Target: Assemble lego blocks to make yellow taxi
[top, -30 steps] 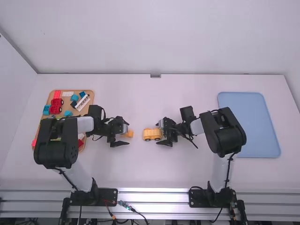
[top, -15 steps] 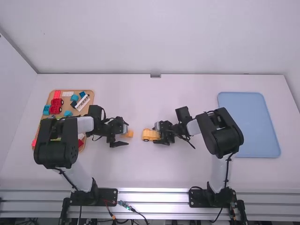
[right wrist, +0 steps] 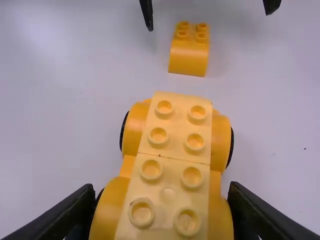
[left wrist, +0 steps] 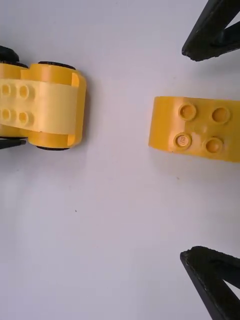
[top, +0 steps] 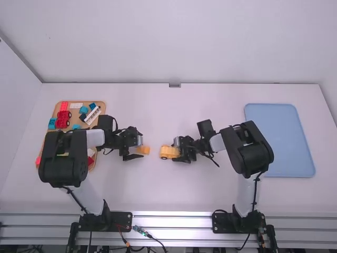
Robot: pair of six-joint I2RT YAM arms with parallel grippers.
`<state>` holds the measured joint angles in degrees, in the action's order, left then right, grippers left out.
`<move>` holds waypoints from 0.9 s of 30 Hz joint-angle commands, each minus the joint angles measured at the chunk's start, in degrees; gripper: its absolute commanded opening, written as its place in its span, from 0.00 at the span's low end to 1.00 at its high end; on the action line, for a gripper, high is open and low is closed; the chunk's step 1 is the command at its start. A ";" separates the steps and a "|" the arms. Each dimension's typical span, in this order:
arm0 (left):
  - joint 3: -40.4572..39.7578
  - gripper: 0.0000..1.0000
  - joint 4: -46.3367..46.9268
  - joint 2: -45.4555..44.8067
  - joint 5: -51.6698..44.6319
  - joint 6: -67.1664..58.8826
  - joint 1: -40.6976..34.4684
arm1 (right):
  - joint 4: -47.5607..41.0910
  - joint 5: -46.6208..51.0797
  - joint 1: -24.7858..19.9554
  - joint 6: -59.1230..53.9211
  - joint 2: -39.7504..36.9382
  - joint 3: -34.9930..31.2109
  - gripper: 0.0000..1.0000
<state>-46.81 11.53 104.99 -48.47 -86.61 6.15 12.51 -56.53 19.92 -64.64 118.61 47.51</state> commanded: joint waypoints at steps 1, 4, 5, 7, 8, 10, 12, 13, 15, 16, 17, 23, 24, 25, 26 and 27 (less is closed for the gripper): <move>-2.23 0.99 1.42 2.57 -2.75 -0.42 0.17 | 0.20 -0.20 -0.11 -0.35 0.93 0.66 0.68; -5.11 0.99 6.47 4.14 -2.86 -1.81 -0.04 | 0.39 -0.15 0.02 -0.15 0.93 0.48 0.68; -5.60 0.99 7.87 4.43 -2.64 -3.82 -0.44 | 0.20 -0.02 0.00 -0.22 0.93 0.55 0.68; -6.25 0.99 9.77 4.73 -1.90 -6.05 -0.72 | 0.00 0.00 -0.11 -0.31 0.93 0.66 0.70; -6.38 0.99 10.27 4.73 -1.38 -6.29 -0.98 | -0.15 -0.07 -0.09 -0.31 0.93 0.74 0.70; -6.36 0.99 10.19 4.73 -0.26 -5.68 -1.03 | -0.83 -0.09 -0.04 -0.33 0.93 1.03 0.69; -5.38 0.99 7.10 4.73 1.05 -2.56 -1.03 | -1.44 -0.04 -0.04 -0.33 0.93 1.42 0.69; -4.90 0.99 5.86 4.73 1.36 -1.75 -1.03 | -1.36 -0.07 -0.04 -0.33 0.93 1.38 0.69; -3.69 0.99 3.56 4.73 1.57 -0.81 -1.01 | -1.05 -0.22 -0.04 -0.33 0.93 1.22 0.69; -3.23 1.00 2.93 4.73 1.51 -0.63 -1.01 | -1.18 -0.07 -0.04 -0.31 0.93 1.25 0.69; -2.84 0.98 2.62 4.73 1.42 -0.13 -1.03 | -1.31 -0.02 -0.04 -0.33 0.93 1.31 0.69; -2.19 0.85 3.13 4.73 1.62 -0.20 -1.01 | -1.25 -0.02 -0.04 -0.33 0.93 1.29 0.69; -2.01 0.83 2.93 4.73 1.62 -0.15 -1.01 | -1.27 -0.11 -0.04 -0.33 0.93 1.29 0.69; -1.92 0.80 2.86 4.73 1.62 -0.20 -1.01 | -1.25 -0.24 -0.04 -0.31 0.93 1.29 0.69; -1.77 0.79 2.73 4.73 1.60 -0.17 -1.03 | -1.27 -0.17 -0.04 -0.31 0.93 1.29 0.69; -1.75 0.78 2.86 4.73 1.55 -0.15 -1.03 | -1.27 -0.09 -0.04 -0.33 0.93 1.29 0.69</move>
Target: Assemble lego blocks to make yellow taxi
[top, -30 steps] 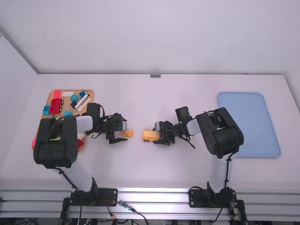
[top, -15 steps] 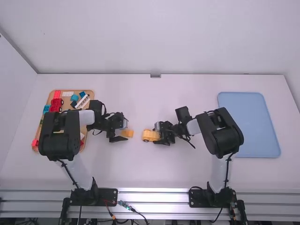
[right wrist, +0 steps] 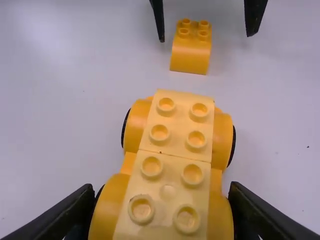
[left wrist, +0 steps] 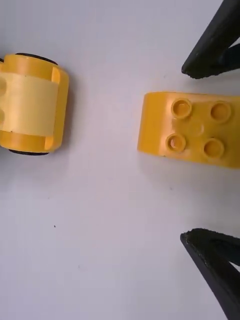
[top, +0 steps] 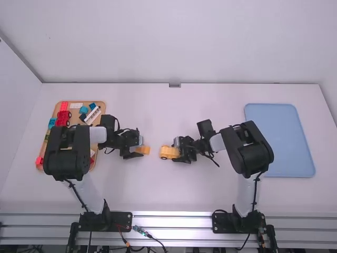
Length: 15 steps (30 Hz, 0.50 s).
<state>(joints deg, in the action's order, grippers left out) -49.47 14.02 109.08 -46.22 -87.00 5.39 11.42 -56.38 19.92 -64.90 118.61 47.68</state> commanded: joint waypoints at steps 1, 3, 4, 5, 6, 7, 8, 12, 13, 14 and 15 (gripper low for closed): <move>0.92 0.77 0.48 0.64 -0.70 0.22 -0.24 | -0.17 -0.17 -0.04 -0.04 0.93 1.11 0.69; 0.90 0.72 0.55 0.64 -0.68 0.33 -0.24 | -0.17 -0.26 -0.04 0.17 0.93 1.11 0.69; 0.90 0.69 0.46 0.64 -0.70 0.46 -0.24 | -0.17 -0.37 -0.04 0.11 0.93 1.11 0.69; 0.90 0.68 0.46 0.64 -0.68 0.46 -0.24 | -0.15 -0.37 -0.04 0.11 0.93 1.11 0.69; 0.90 0.63 0.50 0.64 -0.66 0.37 -0.24 | -0.15 -0.31 -0.04 0.17 0.93 1.11 0.69; 0.90 0.62 0.52 0.64 -0.66 0.42 -0.24 | -0.17 -0.24 -0.04 0.15 0.93 1.11 0.69; 0.90 0.61 0.52 0.64 -0.68 0.46 -0.26 | -0.17 -0.17 -0.04 0.13 0.93 1.11 0.69; 0.87 0.55 0.70 0.64 -0.72 0.61 -0.26 | -0.15 -0.33 -0.04 0.11 0.93 1.11 0.69; 0.92 0.55 0.66 0.64 -0.66 0.63 -0.24 | -0.17 -0.22 -0.04 0.15 0.93 1.11 0.69; 0.90 0.53 0.79 0.64 -0.66 0.61 -0.26 | -0.17 -0.17 -0.04 0.15 0.93 1.11 0.69; 0.90 0.53 0.94 0.64 -0.66 0.59 -0.24 | -0.17 -0.20 -0.04 0.13 0.93 1.11 0.69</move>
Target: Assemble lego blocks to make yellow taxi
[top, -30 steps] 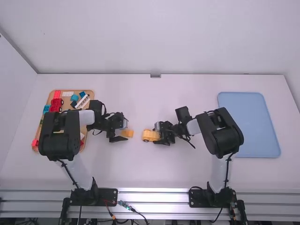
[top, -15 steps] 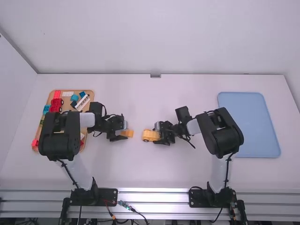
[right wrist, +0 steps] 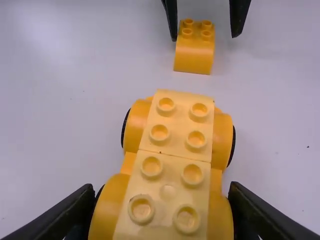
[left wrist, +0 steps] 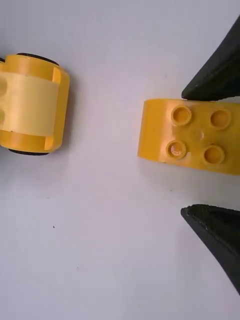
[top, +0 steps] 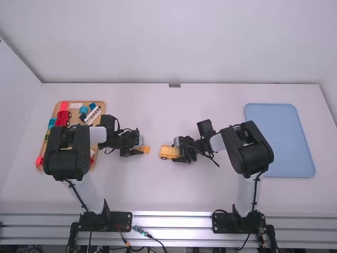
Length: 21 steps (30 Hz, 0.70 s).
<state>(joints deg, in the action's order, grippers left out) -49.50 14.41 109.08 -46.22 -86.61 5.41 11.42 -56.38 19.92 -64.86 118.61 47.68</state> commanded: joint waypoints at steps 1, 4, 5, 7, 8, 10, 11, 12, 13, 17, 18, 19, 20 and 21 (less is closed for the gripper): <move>0.90 0.52 0.79 0.64 -0.70 0.22 -0.28 | -0.15 -0.35 -0.04 0.11 0.93 1.11 0.69; 0.92 0.49 1.42 0.64 -0.63 0.22 -0.26 | -0.17 -0.22 -0.04 0.09 0.93 1.11 0.69; 0.92 0.48 1.53 0.64 -0.63 0.22 -0.28 | -0.17 -0.20 -0.04 0.09 0.93 1.11 0.69; 0.92 0.47 1.62 0.64 -0.63 0.24 -0.28 | -0.17 -0.39 -0.04 0.09 0.93 1.11 0.69; 0.92 0.47 1.62 0.64 -0.61 0.22 -0.28 | -0.15 -0.39 -0.04 0.13 0.93 1.11 0.69; 0.94 0.47 1.66 0.64 -0.66 0.24 -0.28 | -0.17 -0.31 -0.04 0.11 0.93 1.11 0.68; 0.92 0.47 1.81 0.64 -0.63 0.24 -0.28 | -0.17 -0.37 -0.04 0.13 0.93 1.11 0.68; 0.90 0.48 1.99 0.64 -0.57 0.24 -0.26 | -0.17 -0.37 -0.04 0.28 0.93 1.11 0.68; 0.92 0.48 2.03 0.64 -0.44 0.24 -0.28 | -0.13 -0.35 -0.04 0.37 0.93 1.11 0.68; 1.20 0.45 1.92 0.64 0.85 0.24 -0.28 | -0.17 -0.37 -0.04 0.31 0.93 1.11 0.68; 1.33 0.44 1.75 0.64 0.63 0.24 -0.28 | -0.15 -0.39 -0.04 0.31 0.93 1.11 0.68; 1.46 0.43 1.62 0.64 0.63 0.22 -0.26 | -0.15 -0.37 -0.04 0.33 0.93 1.11 0.68; 1.64 0.43 1.42 0.64 0.66 0.24 -0.28 | -0.15 -0.35 -0.04 0.33 0.93 1.11 0.68; 1.84 0.40 1.11 0.64 0.70 0.24 -0.28 | -0.15 -0.37 -0.04 0.33 0.93 1.11 0.68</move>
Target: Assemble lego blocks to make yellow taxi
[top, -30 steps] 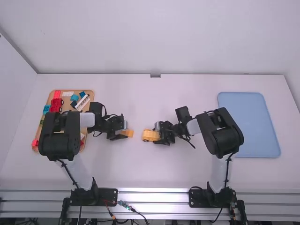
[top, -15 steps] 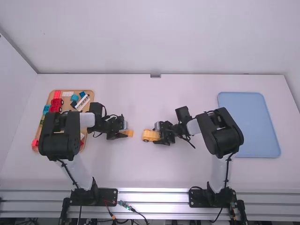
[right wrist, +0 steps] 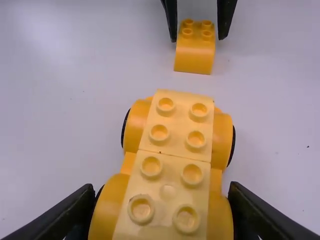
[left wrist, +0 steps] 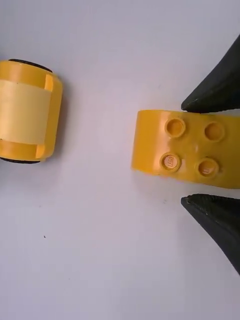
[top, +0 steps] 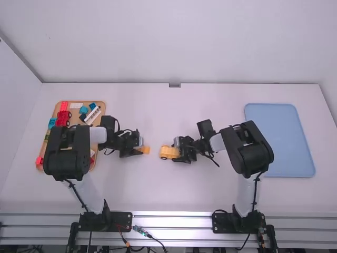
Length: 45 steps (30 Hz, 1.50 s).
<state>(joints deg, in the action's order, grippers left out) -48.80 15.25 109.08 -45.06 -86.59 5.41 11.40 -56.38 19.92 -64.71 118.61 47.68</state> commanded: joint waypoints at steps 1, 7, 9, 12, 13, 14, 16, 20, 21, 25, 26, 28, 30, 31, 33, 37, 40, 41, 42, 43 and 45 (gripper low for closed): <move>1.36 0.39 0.09 0.64 -0.48 0.22 -0.28 | -0.13 -0.39 -0.04 0.15 0.93 1.11 0.68; 1.38 0.32 0.13 0.64 -0.52 0.22 -0.26 | -0.15 -0.35 -0.04 0.15 0.93 1.11 0.68; 0.87 0.34 0.48 0.64 -0.63 0.22 -0.28 | -0.15 -0.37 -0.04 0.17 0.93 1.11 0.68; 0.24 0.49 0.96 0.64 -1.86 0.22 -0.28 | -0.17 -0.37 -0.04 0.15 0.93 1.11 0.68; -0.04 0.52 1.05 0.64 -2.58 0.20 -0.26 | -0.17 -0.35 -0.04 0.20 0.93 1.11 0.68; -0.17 0.53 0.98 0.64 -3.08 0.24 -0.28 | -0.15 -0.28 -0.04 0.17 0.93 1.11 0.68; -0.22 0.54 0.98 0.64 -3.52 0.22 -0.28 | -0.17 -0.37 -0.04 0.17 0.93 1.11 0.68; 0.13 0.55 0.83 0.64 -3.56 0.22 -0.28 | -0.17 -0.37 -0.04 0.15 0.93 1.11 0.68; 0.35 0.54 0.59 0.64 -3.52 0.22 -0.26 | -0.17 -0.37 -0.04 0.17 0.93 1.11 0.68; 1.18 0.41 -0.42 0.64 -3.56 0.22 -0.28 | -0.15 -0.35 -0.04 0.22 0.93 1.11 0.68; 1.33 0.39 -0.74 0.64 -3.56 0.24 -0.26 | -0.17 -0.33 -0.04 0.17 0.93 1.11 0.68; 1.60 0.34 -1.22 0.64 -3.54 0.22 -0.28 | -0.17 -0.33 -0.04 0.20 0.93 1.11 0.68; 1.62 0.34 -1.07 0.64 -3.52 0.22 -0.28 | -0.17 -0.35 -0.04 0.20 0.93 1.11 0.68; 1.53 0.34 -0.87 0.64 -3.52 0.22 -0.28 | -0.17 -0.31 -0.04 0.17 0.93 1.11 0.68; 1.40 0.34 -0.57 0.64 -3.50 0.22 -0.26 | -0.17 -0.35 -0.04 0.15 0.93 1.11 0.68; 1.42 0.28 -0.72 0.64 -3.54 0.22 -0.28 | -0.15 -0.24 -0.04 0.17 0.93 1.11 0.68; 1.40 0.27 -0.98 0.62 -4.07 0.22 -0.26 | -0.17 -0.22 -0.04 0.17 0.93 1.11 0.68; 1.38 0.28 -1.09 0.62 -5.62 0.20 -0.28 | -0.17 -0.22 -0.04 0.20 0.93 1.11 0.68; 1.38 0.28 -1.09 0.62 -5.62 0.20 -0.28 | -0.17 -0.22 -0.04 0.20 0.93 1.11 0.68; 1.09 0.27 -0.55 0.62 -7.08 0.17 -0.26 | -0.17 -0.15 -0.04 0.17 0.93 1.11 0.68; 0.24 0.15 1.03 0.62 -8.13 0.17 -0.28 | -0.15 -0.22 -0.04 0.17 0.93 1.11 0.68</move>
<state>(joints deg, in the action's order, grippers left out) -48.10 15.49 109.08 -49.41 -86.39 5.39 11.42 -56.38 19.92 -64.69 118.61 47.68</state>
